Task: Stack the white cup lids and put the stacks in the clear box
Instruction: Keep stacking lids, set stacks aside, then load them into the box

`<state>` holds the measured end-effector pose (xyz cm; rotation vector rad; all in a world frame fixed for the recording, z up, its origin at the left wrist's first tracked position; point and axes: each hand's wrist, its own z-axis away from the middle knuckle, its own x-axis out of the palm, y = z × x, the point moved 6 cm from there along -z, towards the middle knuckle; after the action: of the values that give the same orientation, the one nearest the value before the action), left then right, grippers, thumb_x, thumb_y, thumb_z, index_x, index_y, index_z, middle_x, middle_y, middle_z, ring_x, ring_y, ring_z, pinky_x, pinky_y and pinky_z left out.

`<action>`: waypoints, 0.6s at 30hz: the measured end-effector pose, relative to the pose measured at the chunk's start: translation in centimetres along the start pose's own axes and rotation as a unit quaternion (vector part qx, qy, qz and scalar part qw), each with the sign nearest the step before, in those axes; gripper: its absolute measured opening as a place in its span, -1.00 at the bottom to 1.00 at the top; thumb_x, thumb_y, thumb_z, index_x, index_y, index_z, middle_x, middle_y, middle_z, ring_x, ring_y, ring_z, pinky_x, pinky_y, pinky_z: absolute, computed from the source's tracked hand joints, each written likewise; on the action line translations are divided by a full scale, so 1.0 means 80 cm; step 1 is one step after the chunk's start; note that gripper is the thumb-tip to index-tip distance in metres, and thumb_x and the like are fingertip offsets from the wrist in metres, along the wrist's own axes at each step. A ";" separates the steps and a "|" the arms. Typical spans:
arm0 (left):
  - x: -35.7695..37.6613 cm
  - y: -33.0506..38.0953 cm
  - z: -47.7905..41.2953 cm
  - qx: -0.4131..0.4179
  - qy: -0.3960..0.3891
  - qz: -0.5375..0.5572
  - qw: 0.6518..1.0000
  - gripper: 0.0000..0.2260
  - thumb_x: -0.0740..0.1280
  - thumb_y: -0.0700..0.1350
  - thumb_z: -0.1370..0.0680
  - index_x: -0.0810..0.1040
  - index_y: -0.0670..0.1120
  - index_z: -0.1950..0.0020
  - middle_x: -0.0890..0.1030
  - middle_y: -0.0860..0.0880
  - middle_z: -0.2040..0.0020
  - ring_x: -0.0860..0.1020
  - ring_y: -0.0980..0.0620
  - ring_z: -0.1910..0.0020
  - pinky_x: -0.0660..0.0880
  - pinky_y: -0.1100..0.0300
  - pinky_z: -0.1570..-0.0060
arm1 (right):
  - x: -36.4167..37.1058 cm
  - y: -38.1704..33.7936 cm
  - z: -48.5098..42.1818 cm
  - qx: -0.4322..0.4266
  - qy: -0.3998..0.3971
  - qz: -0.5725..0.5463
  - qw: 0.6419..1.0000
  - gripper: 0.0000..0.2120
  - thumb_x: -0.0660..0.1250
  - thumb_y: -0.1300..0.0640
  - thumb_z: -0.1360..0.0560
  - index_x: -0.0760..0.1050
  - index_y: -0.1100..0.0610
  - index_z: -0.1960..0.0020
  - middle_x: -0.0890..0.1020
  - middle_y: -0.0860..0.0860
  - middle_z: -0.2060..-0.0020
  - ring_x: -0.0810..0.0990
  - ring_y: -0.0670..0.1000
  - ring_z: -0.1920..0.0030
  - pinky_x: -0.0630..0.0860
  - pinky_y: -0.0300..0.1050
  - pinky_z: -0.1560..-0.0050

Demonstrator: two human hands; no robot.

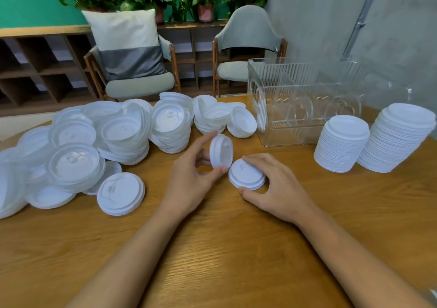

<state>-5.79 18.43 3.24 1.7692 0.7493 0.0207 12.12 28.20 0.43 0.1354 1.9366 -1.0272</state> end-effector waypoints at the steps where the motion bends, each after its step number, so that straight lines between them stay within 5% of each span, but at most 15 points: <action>1: 0.002 -0.001 -0.002 -0.005 -0.005 0.020 1.000 -0.33 0.59 -0.23 -0.49 0.47 0.09 -0.54 0.65 0.24 -0.18 0.60 0.28 -0.21 0.51 0.42 -0.16 | 0.001 0.001 -0.001 -0.001 0.005 0.002 1.000 -0.32 0.53 -0.11 -0.44 0.45 -0.07 -0.52 0.41 -0.29 -0.36 0.39 -0.22 -0.38 0.30 -0.34 -0.31; 4: 0.009 -0.004 -0.005 -0.026 -0.028 0.086 0.996 -0.33 0.57 -0.27 -0.49 0.46 0.04 -0.55 0.58 0.18 -0.40 0.54 0.30 -0.35 0.47 0.37 -0.32 | 0.000 0.002 -0.002 -0.001 0.021 0.011 1.000 -0.35 0.54 -0.11 -0.44 0.48 -0.08 -0.50 0.42 -0.24 -0.29 0.38 -0.19 -0.35 0.27 -0.34 -0.29; 11: 0.018 -0.016 -0.006 -0.082 -0.069 0.218 0.970 -0.39 0.56 -0.33 -0.48 0.52 0.02 -0.47 0.67 0.03 -0.31 0.68 0.04 -0.25 0.61 0.17 -0.22 | -0.006 -0.003 -0.002 0.006 0.043 0.006 0.999 -0.19 0.59 -0.15 -0.40 0.36 -0.10 -0.57 0.54 -0.21 -0.30 0.46 -0.14 -0.30 0.39 -0.13 -0.32; 15: 0.019 -0.019 -0.004 -0.024 -0.032 0.035 0.999 -0.40 0.63 -0.13 -0.44 0.57 0.12 -0.44 0.64 0.13 -0.28 0.62 0.16 -0.21 0.58 0.28 -0.02 | -0.005 -0.002 -0.002 0.008 0.039 -0.023 0.999 -0.09 0.61 -0.23 -0.35 0.30 -0.14 -0.60 0.57 -0.23 -0.27 0.52 -0.18 -0.28 0.50 0.02 -0.37; 18: 0.013 -0.018 -0.003 0.004 0.005 -0.098 0.995 -0.33 0.63 0.07 -0.41 0.52 0.14 -0.50 0.62 0.18 -0.25 0.56 0.24 -0.14 0.48 0.41 -0.06 | -0.005 -0.001 -0.003 0.011 0.040 -0.036 0.999 -0.06 0.63 -0.24 -0.32 0.30 -0.14 -0.60 0.58 -0.23 -0.27 0.53 -0.20 -0.27 0.50 0.01 -0.38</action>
<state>-5.74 19.37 1.71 1.6974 0.9277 -0.1057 12.16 28.44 0.88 0.1217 2.0151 -1.1046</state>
